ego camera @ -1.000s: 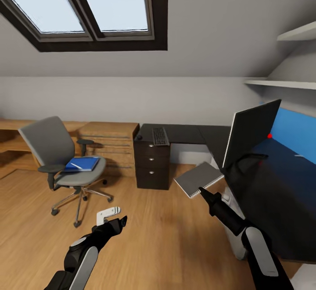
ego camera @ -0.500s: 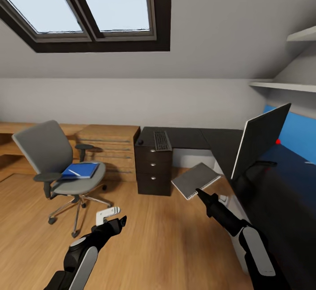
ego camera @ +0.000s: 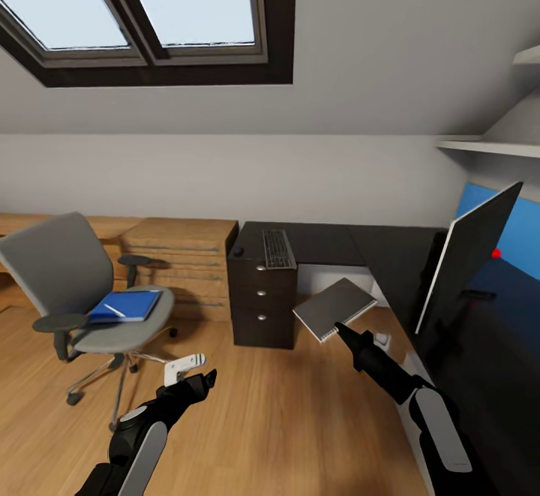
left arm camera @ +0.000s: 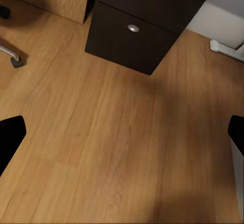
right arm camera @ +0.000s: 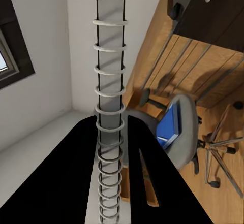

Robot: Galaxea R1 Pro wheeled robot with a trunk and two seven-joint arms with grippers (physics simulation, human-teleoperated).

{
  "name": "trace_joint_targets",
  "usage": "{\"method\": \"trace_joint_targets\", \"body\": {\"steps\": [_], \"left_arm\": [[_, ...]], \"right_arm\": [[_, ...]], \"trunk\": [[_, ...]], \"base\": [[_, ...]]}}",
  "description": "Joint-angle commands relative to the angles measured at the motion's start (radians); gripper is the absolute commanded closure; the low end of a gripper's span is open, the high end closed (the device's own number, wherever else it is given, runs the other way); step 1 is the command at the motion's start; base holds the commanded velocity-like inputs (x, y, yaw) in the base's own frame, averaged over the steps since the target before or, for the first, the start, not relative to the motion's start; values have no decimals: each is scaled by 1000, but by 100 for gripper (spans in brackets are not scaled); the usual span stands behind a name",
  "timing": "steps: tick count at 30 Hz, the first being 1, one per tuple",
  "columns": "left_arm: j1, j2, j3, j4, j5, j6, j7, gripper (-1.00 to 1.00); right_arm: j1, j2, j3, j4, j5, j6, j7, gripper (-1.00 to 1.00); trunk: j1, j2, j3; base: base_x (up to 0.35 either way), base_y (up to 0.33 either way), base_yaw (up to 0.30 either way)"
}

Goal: In the bedroom, organize the workspace by keeping the computer under the desk, ensuring the monitor is on the desk, placing the keyboard on the desk next to the monitor, placing the mouse on the desk next to the keyboard, moving the folder from the swivel chair onto the desk next to the mouse, stacking the notebook on top of the folder with the pen on top of the notebook, and positioning the swivel chair next to the desk.

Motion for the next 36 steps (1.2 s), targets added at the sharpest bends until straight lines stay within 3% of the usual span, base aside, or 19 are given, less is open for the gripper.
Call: {"method": "trace_joint_targets", "body": {"steps": [1, 26, 32, 36], "left_arm": [[-1, 0, -1, -1, 11, 2, 9, -100], [-1, 0, -2, -1, 10, 1, 9, -100], [-1, -1, -2, -1, 12, 1, 9, -100], [-1, -2, -3, -1, 12, 1, 9, -100]], "right_arm": [[-1, -2, -4, 0, -5, 8, 4, 100], [-1, 7, -9, 1, -14, -2, 4, 100], [-1, 39, -6, 8, -15, -49, -3, 100], [-5, 78, -3, 11, -16, -153, -44, 100]], "trunk": [[1, -1, -1], [1, -1, -1], [1, -1, -1], [1, -1, -1]], "base": [[326, 0, 0], [326, 0, 0], [326, 0, 0], [326, 0, 0]]}}
